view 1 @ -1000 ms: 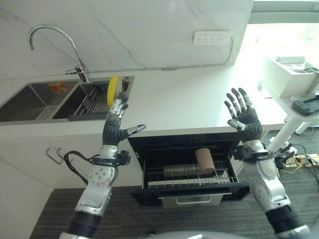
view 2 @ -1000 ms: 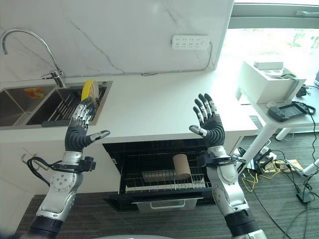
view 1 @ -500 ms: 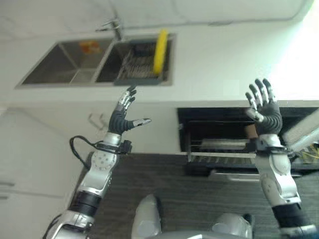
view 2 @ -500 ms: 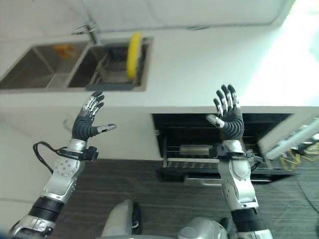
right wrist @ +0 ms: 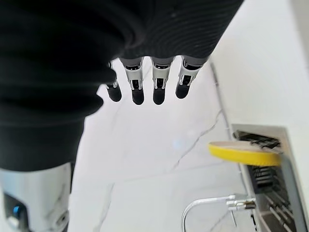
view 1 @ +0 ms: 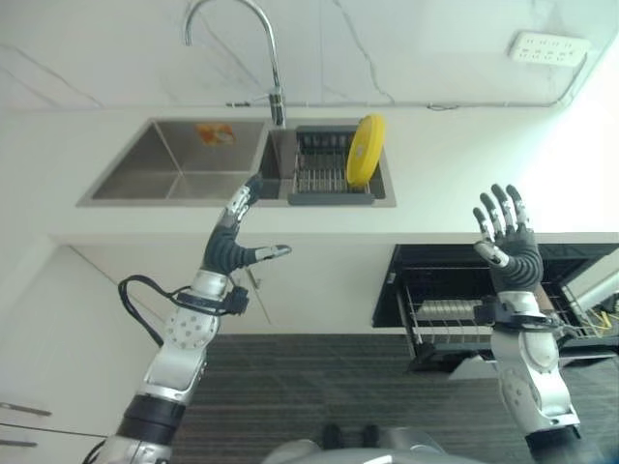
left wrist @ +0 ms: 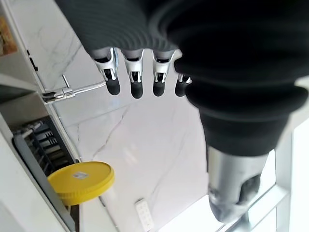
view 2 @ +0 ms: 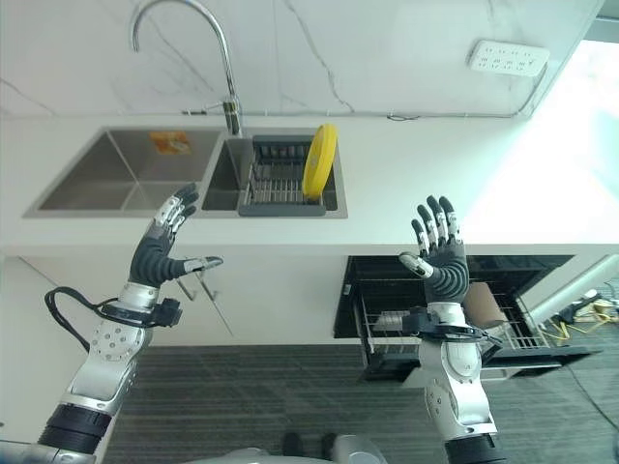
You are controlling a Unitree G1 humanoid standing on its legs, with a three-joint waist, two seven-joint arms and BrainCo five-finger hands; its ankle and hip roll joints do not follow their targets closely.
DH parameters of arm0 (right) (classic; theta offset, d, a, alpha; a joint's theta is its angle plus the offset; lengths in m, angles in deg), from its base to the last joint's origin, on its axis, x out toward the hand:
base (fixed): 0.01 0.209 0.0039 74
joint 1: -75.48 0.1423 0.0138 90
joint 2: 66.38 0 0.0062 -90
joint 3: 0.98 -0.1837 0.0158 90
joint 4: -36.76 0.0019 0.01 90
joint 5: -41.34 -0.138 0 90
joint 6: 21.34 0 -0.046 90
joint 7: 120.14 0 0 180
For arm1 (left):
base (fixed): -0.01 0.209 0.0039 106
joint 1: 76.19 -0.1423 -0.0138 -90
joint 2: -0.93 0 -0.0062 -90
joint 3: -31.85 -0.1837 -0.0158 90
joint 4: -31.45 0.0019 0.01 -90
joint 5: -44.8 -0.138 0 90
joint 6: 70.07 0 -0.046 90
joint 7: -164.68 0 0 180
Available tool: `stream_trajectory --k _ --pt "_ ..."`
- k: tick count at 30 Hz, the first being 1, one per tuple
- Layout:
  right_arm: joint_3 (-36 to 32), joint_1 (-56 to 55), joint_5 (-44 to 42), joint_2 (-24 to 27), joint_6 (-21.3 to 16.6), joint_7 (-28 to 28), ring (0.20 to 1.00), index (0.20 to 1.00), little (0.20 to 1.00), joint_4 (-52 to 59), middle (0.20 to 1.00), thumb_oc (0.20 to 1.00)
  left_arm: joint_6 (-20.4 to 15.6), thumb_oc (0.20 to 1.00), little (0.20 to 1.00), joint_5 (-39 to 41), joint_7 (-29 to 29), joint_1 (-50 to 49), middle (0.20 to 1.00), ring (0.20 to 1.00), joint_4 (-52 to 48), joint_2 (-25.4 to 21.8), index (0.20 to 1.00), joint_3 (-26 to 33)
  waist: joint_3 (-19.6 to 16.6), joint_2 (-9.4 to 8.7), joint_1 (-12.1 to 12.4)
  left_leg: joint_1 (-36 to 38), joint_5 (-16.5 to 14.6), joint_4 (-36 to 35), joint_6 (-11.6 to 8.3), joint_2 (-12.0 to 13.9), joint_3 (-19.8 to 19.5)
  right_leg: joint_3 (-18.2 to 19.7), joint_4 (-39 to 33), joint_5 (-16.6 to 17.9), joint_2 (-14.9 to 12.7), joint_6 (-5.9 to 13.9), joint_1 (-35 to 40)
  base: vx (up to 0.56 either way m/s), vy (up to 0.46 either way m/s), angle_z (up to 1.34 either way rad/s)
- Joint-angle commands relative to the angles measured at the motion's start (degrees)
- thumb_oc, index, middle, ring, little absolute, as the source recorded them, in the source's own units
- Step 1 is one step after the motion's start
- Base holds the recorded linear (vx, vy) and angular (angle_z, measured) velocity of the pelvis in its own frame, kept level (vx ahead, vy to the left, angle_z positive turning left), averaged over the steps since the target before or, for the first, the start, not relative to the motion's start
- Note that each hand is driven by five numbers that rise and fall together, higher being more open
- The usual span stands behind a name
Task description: Place the dishes in the dishwasher.
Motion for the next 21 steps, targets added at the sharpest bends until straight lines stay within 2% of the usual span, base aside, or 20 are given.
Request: stream_trajectory --k 1,6,9,10,11,12,14,15,16,17,18,19,21 --pt "-2.29 4.62 -0.56 -0.19 -4.81 -1.07 1.000 1.000 1.000 1.48 1.000 1.000 -2.31 1.000 1.000 -2.55 -0.54 2.84 1.000 1.000 -1.13 -1.77 1.000 1.00 -0.64 -4.64 0.15 1.57 -4.13 3.64 -5.40 4.73 -1.43 -1.97 -12.08 5.99 -3.46 3.75 6.97 0.12 -0.079 -0.05" --pt "-2.24 5.34 0.02 -0.35 -3.71 -0.06 1.000 1.000 1.000 3.24 1.000 1.000 -2.33 1.000 1.000 -2.27 0.47 2.08 1.000 1.000 -1.41 -1.86 1.000 1.87 -1.71 -4.31 0.05 2.43 -4.95 4.52 -5.88 5.54 0.39 -2.19 -13.56 5.39 -3.01 2.91 8.94 0.13 -0.053 0.07" --pt "-2.64 4.75 -0.05 -0.38 -3.35 -0.83 1.000 1.000 1.000 3.51 1.000 1.000 -2.15 1.000 1.000 -2.09 0.54 1.55 1.000 1.000 -2.13 -2.07 1.000 2.47 -1.59 -4.58 -0.37 2.03 -6.25 7.59 -6.25 6.21 1.27 -2.06 -12.85 4.56 -2.78 2.10 9.20 0.06 -0.054 0.09" --pt "-2.83 4.54 -0.21 -0.12 -3.09 -1.08 1.000 1.000 1.000 3.80 1.000 1.000 -2.21 1.000 1.000 -2.05 0.33 1.24 1.000 1.000 -2.45 -2.16 1.000 2.64 -1.17 -5.04 -0.49 0.91 -6.89 11.67 -6.78 6.68 1.60 -1.88 -11.89 4.10 -2.96 1.48 9.01 0.03 -0.115 0.02" --pt "-3.13 4.20 -0.66 0.43 -2.94 -1.62 1.000 1.000 1.000 4.05 1.000 1.000 -2.51 1.000 1.000 -1.97 -0.05 0.95 1.000 1.000 -2.65 -2.40 1.000 2.78 -0.41 -5.70 -0.41 -1.65 -6.12 18.63 -7.70 7.35 1.17 -1.56 -10.81 3.63 -3.11 0.56 8.88 -0.01 -0.115 -0.01" --pt "-3.48 4.10 -1.04 0.78 -2.91 -1.98 1.000 1.000 1.000 4.17 1.000 1.000 -2.58 1.000 1.000 -1.79 -0.03 0.83 1.000 1.000 -2.93 -2.47 1.000 3.06 0.12 -5.96 -0.22 -3.61 -5.31 22.60 -8.15 7.68 0.37 -1.56 -10.26 3.46 -3.13 0.07 8.76 -0.02 -0.108 0.03" --pt "-3.97 4.06 -1.57 1.44 -3.12 -2.35 1.000 1.000 1.000 4.18 1.000 1.000 -2.72 1.000 1.000 -1.29 -0.10 0.67 1.000 1.000 -3.22 -2.33 1.000 3.48 1.42 -6.40 -0.06 -7.78 -4.60 29.31 -8.12 8.87 -0.81 -1.02 -8.61 3.01 -3.36 -0.76 8.44 -0.01 -0.037 0.09" --pt "-3.87 4.24 -1.45 1.40 -3.28 -2.08 1.000 1.000 1.000 4.02 1.000 1.000 -2.84 1.000 1.000 -1.15 -0.08 0.84 1.000 1.000 -2.96 -2.25 1.000 3.38 1.61 -6.26 0.02 -8.20 -4.44 28.67 -8.07 9.22 -1.17 -0.77 -8.49 2.88 -3.22 -0.68 8.51 0.06 0.062 0.11" --pt "-3.53 5.06 -1.10 1.25 -3.32 -1.32 1.000 1.000 1.000 3.73 1.000 1.000 -2.73 1.000 1.000 -1.11 0.13 0.99 1.000 1.000 -2.98 -2.24 1.000 3.23 1.71 -5.79 0.32 -7.49 -4.31 23.94 -7.90 9.82 -1.45 -0.53 -8.79 2.56 -2.84 -0.16 8.95 0.11 0.136 0.09" --pt "-3.11 5.73 -0.39 0.98 -3.32 -0.70 1.000 1.000 1.000 3.45 1.000 1.000 -2.79 1.000 1.000 -1.30 0.42 0.90 1.000 1.000 -2.96 -2.13 1.000 3.18 1.69 -5.14 0.69 -6.32 -2.29 18.15 -8.61 10.83 -1.45 -0.32 -9.36 2.16 -2.45 0.26 9.77 0.29 0.373 -0.06" --pt "-2.30 6.50 0.94 0.84 -2.87 0.47 1.000 1.000 1.000 3.57 1.000 1.000 -2.87 1.000 1.000 -1.81 -0.32 0.93 1.000 1.000 -2.26 -1.85 1.000 2.57 1.20 -3.46 1.65 -6.08 3.92 5.44 -11.34 13.77 -2.68 0.49 -11.36 0.58 -1.79 1.15 12.77 0.30 0.386 -0.04" --pt "-2.53 6.28 1.27 0.73 -2.72 0.33 1.000 1.000 1.000 3.67 1.000 1.000 -3.03 1.000 1.000 -1.75 -0.48 0.91 1.000 1.000 -1.85 -1.66 1.000 2.55 1.10 -3.14 1.77 -6.02 5.78 3.50 -12.01 14.48 -2.92 0.78 -11.76 0.14 -1.68 1.22 13.59 0.30 0.384 -0.02" --pt "-3.18 5.48 1.40 0.95 -2.19 -0.14 1.000 1.000 1.000 4.23 1.000 1.000 -3.50 1.000 1.000 -1.37 -0.45 0.32 1.000 1.000 -1.45 -1.48 1.000 2.88 0.77 -2.60 1.80 -5.85 7.38 1.30 -12.75 15.57 -3.53 1.11 -12.03 -0.50 -1.89 1.34 14.42 0.16 0.223 -0.13"
